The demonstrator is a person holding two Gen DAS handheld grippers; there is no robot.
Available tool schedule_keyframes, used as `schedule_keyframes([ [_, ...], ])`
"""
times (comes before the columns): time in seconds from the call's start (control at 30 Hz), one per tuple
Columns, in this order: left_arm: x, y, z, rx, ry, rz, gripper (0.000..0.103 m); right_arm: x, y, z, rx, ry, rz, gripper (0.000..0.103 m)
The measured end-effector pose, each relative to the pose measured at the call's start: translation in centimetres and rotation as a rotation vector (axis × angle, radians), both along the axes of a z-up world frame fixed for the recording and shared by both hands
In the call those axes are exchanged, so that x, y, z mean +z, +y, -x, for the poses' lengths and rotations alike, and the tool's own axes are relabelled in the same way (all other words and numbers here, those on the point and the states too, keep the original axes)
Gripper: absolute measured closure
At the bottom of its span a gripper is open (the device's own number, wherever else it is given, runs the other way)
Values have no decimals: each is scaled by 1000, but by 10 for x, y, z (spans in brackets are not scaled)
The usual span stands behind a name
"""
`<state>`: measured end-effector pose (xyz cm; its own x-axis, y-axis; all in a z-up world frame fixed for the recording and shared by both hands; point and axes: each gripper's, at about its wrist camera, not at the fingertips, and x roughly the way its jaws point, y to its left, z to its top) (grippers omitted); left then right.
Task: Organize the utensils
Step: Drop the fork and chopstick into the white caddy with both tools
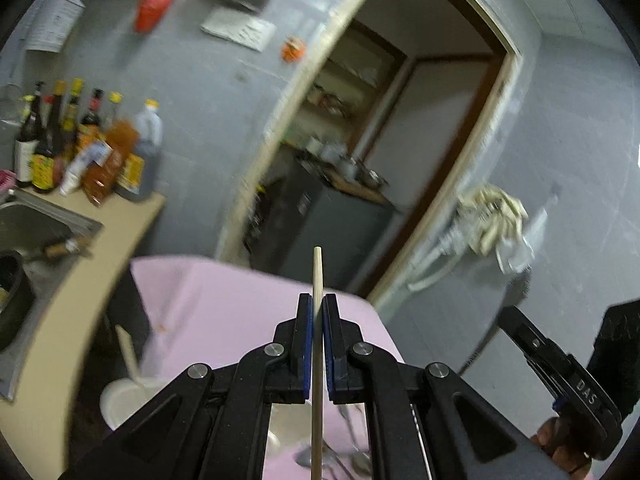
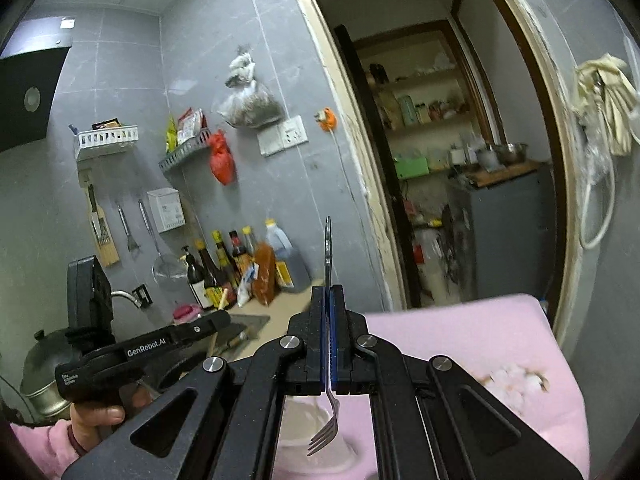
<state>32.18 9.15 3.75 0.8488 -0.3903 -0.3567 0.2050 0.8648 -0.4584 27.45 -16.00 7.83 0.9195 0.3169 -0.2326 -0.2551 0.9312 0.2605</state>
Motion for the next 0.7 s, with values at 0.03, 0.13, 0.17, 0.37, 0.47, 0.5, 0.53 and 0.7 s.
schedule_keyframes([
  [0.03, 1, 8, -4, 16, -6, 5, 98, 1, 7, -4, 4, -6, 7, 101],
  [0.13, -2, 35, -14, 68, -20, 19, 98, -1, 29, -13, 5, -17, 40, 101],
  [0.17, -5, 41, -17, 82, -23, 22, 98, -4, 37, -17, 3, -14, 53, 101],
  [0.37, -24, 67, -40, 157, -39, 31, 98, -25, 60, -29, -19, 20, 114, 101],
  [0.47, -33, 75, -50, 184, -48, 17, 98, -36, 63, -33, -32, 39, 124, 101],
  [0.5, -35, 77, -51, 192, -51, 16, 98, -40, 65, -34, -37, 40, 132, 101],
  [0.53, -38, 79, -53, 203, -58, 13, 98, -43, 67, -35, -40, 41, 137, 101],
  [0.7, -48, 79, -55, 243, -81, -6, 98, -57, 75, -37, -61, 32, 165, 101],
])
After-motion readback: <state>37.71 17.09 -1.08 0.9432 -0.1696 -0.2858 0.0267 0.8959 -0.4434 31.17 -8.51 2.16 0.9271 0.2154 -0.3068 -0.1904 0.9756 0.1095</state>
